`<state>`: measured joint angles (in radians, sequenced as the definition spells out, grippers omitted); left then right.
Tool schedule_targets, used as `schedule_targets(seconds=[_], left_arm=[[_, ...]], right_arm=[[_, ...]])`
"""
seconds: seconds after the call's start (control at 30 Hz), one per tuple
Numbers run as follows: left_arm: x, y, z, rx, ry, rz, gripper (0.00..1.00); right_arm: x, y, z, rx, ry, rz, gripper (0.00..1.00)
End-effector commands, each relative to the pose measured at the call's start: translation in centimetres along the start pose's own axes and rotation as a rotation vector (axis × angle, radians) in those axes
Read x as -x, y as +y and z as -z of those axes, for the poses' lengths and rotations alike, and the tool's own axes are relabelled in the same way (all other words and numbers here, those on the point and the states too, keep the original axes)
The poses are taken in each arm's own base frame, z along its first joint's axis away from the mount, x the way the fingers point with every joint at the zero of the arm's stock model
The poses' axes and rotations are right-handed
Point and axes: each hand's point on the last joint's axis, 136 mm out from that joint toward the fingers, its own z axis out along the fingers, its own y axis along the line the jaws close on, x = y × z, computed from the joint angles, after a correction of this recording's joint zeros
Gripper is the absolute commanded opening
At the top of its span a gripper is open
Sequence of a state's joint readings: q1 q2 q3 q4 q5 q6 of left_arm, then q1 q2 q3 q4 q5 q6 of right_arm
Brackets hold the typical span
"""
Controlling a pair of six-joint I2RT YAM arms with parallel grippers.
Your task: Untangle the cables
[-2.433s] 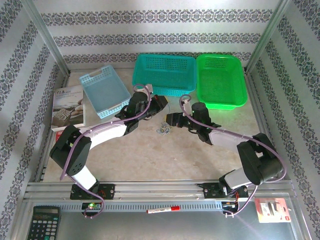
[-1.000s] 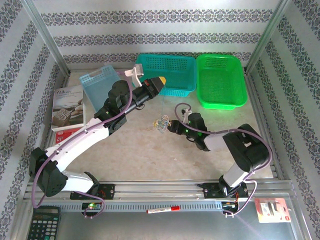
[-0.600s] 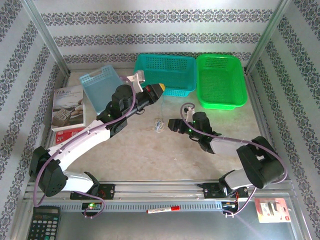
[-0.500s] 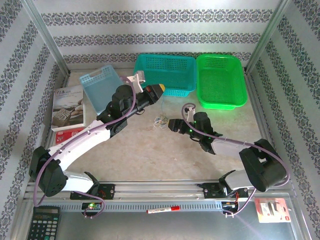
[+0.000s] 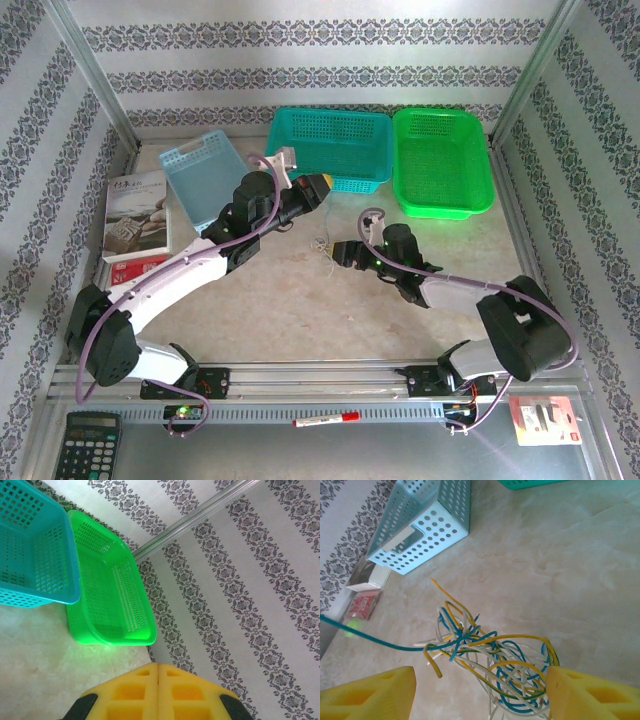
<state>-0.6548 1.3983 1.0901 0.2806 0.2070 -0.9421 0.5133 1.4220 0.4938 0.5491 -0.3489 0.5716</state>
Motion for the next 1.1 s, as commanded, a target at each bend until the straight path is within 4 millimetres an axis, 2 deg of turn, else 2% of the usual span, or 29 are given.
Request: schedule_targets(seconds=[0.0,0.3,0.6,0.67,0.73,0.9,1.07], left_arm=[[-0.8,-0.5,-0.3,-0.037,0.013,-0.018,0.00],[-1.0,-0.4,-0.5,-0.040,0.021,-0.011,0.00],[-1.2,-0.2,-0.7,-0.039,0.026,-0.003,0.00],[-1.3,-0.1,-0.8,-0.039,0.027,-0.001,0.00],[-1.2,-0.2,-0.7,-0.041,0.024,0.000,0.00],[-0.7,-0.8,-0.7,-0.055,0.015,-0.002,0.00],[0.1,-1.9,-0.4,-0.071,0.001,-0.014,0.00]], right_arm=[[0.0,0.3,-1.3,0.018,0.023,0.048,0.70],[-1.4,-1.6,-3.7,-0.002,0.061,0.034,0.65],[-1.0,-1.9,-5.6,0.005,0.067,0.018,0.58],[-1.0,-1.9,-5.9,0.008,0.070,0.014,0.51],[-1.0,-2.0,-6.1,0.011,0.071,0.009,0.40],[-1.1,-1.8,-6.2,0.025,0.069,0.002,0.02],[-1.3,-1.6,-5.4,0.026,0.064,-0.003,0.00]])
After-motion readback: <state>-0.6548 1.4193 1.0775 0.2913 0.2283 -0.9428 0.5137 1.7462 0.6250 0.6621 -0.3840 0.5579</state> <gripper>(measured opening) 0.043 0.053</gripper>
